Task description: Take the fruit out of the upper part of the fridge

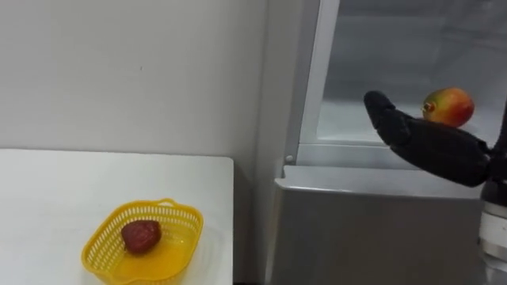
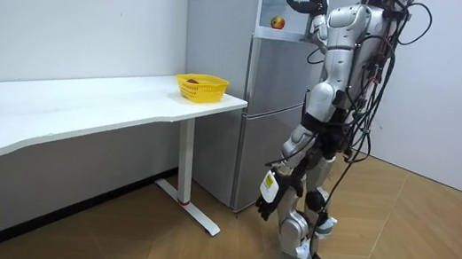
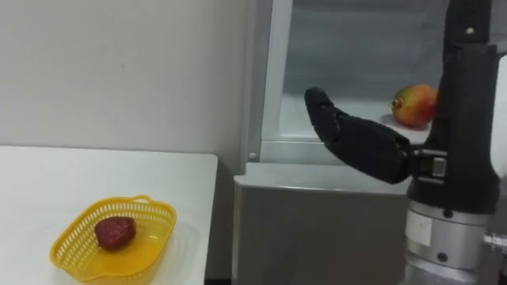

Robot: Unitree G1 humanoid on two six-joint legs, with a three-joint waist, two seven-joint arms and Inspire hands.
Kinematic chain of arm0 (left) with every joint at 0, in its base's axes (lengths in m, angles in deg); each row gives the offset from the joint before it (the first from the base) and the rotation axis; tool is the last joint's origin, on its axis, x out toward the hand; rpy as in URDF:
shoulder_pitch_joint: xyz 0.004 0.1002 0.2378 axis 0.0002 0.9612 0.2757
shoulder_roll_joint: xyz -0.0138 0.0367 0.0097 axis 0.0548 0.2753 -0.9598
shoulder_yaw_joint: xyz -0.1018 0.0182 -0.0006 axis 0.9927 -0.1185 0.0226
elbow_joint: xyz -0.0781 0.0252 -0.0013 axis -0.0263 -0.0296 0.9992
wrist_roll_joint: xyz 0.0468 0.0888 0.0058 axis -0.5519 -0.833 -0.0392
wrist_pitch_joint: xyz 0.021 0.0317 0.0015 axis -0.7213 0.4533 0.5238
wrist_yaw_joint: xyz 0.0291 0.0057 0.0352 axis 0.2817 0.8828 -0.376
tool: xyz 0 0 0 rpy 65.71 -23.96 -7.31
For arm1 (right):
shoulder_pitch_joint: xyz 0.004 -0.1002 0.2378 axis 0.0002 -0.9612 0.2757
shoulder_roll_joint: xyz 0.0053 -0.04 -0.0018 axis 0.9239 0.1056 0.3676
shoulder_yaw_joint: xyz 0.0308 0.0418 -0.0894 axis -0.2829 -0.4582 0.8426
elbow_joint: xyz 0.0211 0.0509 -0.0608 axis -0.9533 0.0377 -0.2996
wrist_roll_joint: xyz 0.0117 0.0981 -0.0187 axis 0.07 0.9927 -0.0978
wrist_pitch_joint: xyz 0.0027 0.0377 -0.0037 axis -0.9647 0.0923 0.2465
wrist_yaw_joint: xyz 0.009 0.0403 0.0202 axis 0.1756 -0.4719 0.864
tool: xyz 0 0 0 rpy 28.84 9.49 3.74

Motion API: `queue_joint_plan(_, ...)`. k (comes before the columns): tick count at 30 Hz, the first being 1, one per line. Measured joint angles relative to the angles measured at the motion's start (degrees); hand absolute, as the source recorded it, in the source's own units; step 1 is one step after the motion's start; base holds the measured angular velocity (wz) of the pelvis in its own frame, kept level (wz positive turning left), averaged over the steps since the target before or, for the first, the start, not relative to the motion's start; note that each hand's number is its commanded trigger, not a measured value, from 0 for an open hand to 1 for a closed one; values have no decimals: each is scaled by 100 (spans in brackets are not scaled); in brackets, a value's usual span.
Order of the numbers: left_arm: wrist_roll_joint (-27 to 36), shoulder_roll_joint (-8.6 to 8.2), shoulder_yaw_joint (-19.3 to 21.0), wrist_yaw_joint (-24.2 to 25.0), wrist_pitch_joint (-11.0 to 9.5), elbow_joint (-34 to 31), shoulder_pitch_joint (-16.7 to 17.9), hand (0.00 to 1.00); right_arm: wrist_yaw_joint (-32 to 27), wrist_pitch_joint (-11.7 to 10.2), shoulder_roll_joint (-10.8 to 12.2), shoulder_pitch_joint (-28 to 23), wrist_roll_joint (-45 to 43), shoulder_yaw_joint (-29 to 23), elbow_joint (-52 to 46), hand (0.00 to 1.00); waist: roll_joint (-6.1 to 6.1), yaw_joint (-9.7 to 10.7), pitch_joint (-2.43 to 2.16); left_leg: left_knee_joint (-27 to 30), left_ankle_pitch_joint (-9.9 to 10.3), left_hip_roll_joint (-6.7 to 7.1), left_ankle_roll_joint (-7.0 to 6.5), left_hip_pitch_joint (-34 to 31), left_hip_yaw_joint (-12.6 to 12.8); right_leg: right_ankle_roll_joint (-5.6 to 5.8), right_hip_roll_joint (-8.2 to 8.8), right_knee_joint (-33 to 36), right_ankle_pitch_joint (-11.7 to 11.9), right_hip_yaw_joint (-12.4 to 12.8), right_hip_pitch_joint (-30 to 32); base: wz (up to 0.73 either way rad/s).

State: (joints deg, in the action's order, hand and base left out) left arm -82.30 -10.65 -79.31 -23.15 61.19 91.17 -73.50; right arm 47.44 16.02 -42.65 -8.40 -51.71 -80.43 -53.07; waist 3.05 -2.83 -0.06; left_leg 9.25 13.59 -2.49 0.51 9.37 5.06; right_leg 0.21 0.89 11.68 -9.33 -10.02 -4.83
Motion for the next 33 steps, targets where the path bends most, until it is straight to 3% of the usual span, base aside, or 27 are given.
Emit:
queue_joint_plan(8, -5, -70, 80, -81, 56, -8, -6, 0, -84, -50, 1, -231, 201, -419, 714, 0, 24, -7, 16, 1, 0, 0, 0, 22, -1, 0, 2, 13, 0, -10, -19, 0)
queue_joint_plan(13, -12, -83, 73, -9, 163, -36, -13, 0, -115, 153, -43, -119, 832, -676, 1281, 0, 13, -6, 30, -3, 1, -1, 0, 4, -1, -1, 2, 8, 0, -14, 5, 0)
queue_joint_plan(18, -2, -63, 62, 89, 165, -41, -33, 0, -33, 314, -261, -26, 1440, -732, 1693, 0, 4, -33, 37, -2, -1, -1, 0, -34, -6, 0, -1, 4, 0, -9, 48, 0)
queue_joint_plan(22, -5, -47, 68, 155, 176, -29, -67, 0, -33, 441, -471, 358, 1912, -737, 2326, 0, 82, -42, 34, 32, -2, 1, 0, -103, -22, -1, 2, 3, 0, -11, 97, 0)
queue_joint_plan(33, -11, 21, 134, 414, 256, -159, 77, 0, 12, 685, -602, 624, 1955, -865, 2600, 0, 122, -49, 14, 59, -3, 6, 0, -111, -103, -1, 17, -2, 0, -98, 93, 2)
